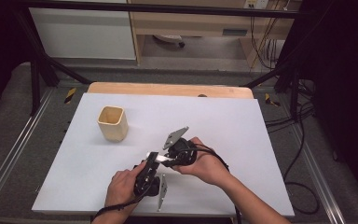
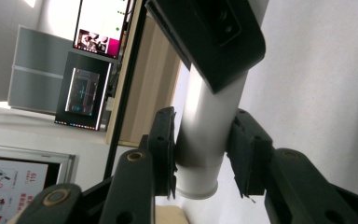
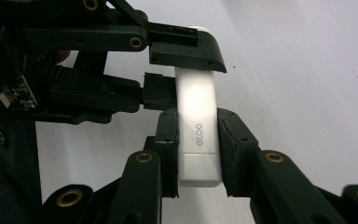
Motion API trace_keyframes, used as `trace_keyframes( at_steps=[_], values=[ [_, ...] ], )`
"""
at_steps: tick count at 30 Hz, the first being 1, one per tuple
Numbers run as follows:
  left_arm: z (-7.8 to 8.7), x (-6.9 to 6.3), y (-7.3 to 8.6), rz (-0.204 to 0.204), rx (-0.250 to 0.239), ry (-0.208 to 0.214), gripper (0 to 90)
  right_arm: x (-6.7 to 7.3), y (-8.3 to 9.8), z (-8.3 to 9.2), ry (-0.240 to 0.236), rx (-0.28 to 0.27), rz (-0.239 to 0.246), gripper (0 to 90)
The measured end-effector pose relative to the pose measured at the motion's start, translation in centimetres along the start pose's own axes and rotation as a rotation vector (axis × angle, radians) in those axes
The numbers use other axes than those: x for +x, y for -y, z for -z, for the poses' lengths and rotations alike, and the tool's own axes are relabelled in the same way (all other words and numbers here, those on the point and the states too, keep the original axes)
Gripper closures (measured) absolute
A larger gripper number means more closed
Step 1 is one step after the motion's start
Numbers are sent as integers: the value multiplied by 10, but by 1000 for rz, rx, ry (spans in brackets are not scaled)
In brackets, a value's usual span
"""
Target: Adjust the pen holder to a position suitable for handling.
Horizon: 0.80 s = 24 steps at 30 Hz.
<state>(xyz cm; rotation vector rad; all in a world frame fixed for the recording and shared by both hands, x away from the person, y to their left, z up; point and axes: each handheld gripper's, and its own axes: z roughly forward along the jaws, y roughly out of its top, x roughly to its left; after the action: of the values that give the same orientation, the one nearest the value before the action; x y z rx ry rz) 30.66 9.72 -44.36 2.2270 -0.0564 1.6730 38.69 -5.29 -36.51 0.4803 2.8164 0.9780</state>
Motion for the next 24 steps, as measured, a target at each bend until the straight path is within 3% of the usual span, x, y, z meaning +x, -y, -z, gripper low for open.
trace_keyframes(
  at_steps=[5, 9, 14, 24],
  values=[
    [-1, 0, -1, -27, 3, 4, 666, 0, 0, 0, -4, -1, -4, 708],
    [0, 2, -2, -20, 7, 4, 675, -2, 0, 2, 6, -17, -26, 667],
    [0, 2, -2, -35, 11, 0, 677, -2, 3, 1, 1, -14, -14, 608],
    [-2, 2, -1, -43, 26, 3, 678, -4, 12, 1, 3, -20, -42, 586]
  ],
)
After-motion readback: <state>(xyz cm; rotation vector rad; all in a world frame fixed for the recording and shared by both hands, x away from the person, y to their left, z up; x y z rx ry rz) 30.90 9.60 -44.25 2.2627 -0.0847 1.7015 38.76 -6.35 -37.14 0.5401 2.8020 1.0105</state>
